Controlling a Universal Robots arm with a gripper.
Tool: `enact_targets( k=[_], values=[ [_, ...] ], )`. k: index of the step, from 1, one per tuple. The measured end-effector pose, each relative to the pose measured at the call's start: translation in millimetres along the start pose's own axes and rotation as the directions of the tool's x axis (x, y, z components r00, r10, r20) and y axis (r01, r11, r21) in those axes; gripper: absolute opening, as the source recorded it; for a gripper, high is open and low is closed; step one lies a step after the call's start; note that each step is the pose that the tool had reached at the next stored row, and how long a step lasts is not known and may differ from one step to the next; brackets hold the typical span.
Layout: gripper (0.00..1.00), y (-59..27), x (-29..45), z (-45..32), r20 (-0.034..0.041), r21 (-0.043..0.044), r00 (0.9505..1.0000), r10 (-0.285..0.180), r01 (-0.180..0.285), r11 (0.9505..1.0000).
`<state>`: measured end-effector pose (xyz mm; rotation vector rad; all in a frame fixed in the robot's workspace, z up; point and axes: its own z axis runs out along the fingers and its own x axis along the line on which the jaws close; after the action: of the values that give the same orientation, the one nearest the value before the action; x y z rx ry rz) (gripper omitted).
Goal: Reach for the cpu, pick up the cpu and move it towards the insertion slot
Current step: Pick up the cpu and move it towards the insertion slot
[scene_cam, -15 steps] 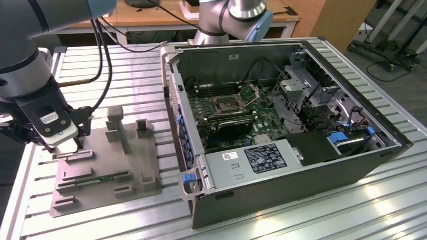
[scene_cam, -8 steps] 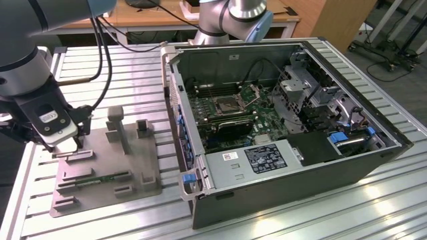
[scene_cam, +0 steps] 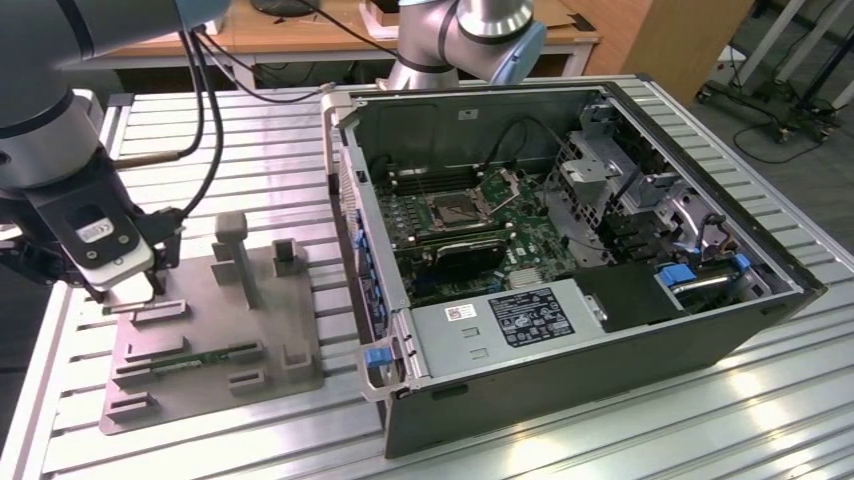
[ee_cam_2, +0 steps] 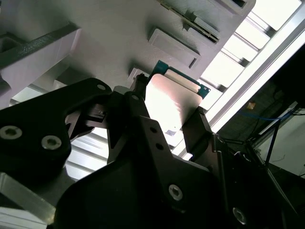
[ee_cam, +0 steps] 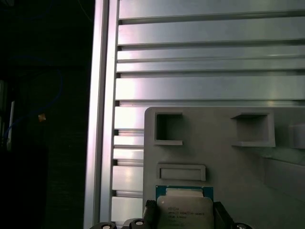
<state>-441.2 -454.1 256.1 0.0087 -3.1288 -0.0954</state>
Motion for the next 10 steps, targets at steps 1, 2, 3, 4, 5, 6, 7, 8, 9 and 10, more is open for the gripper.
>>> enact_targets(
  k=[1, 2, 3, 4, 5, 6, 7, 8, 9, 10],
  values=[
    [0.55, 0.0, 0.0, -0.4, -0.0001, 0.0000, 1.0000, 0.000, 0.000, 1.0000],
    [0.55, 0.0, 0.0, -0.7, 0.0000, 0.0000, 1.0000, 0.000, 0.000, 1.0000],
    [0.55, 0.1, 0.0, -1.0, 0.0000, 0.0000, 1.0000, 0.000, 0.000, 1.0000],
    [0.55, 0.1, 0.0, -1.4, 0.0000, 0.0000, 1.0000, 0.000, 0.000, 1.0000],
    [0.55, 0.1, 0.0, -1.8, -0.0001, 0.0000, 1.0000, 0.000, 0.000, 1.0000],
    [0.55, 0.1, 0.0, -2.1, -0.0001, 0.0001, 1.0000, 0.000, 0.000, 1.0000],
    [0.55, 0.2, 0.0, -2.6, -0.0001, 0.0000, 1.0000, 0.000, 0.000, 1.0000],
    [0.55, 0.2, 0.0, -3.0, -0.0001, 0.0000, 1.0000, 0.000, 0.000, 1.0000],
    [0.55, 0.2, 0.0, -3.4, -0.0001, 0.0000, 1.0000, 0.000, 0.000, 1.0000],
    [0.55, 0.2, 0.0, -3.8, 0.0000, 0.0000, 1.0000, 0.000, 0.000, 1.0000]
  ],
)
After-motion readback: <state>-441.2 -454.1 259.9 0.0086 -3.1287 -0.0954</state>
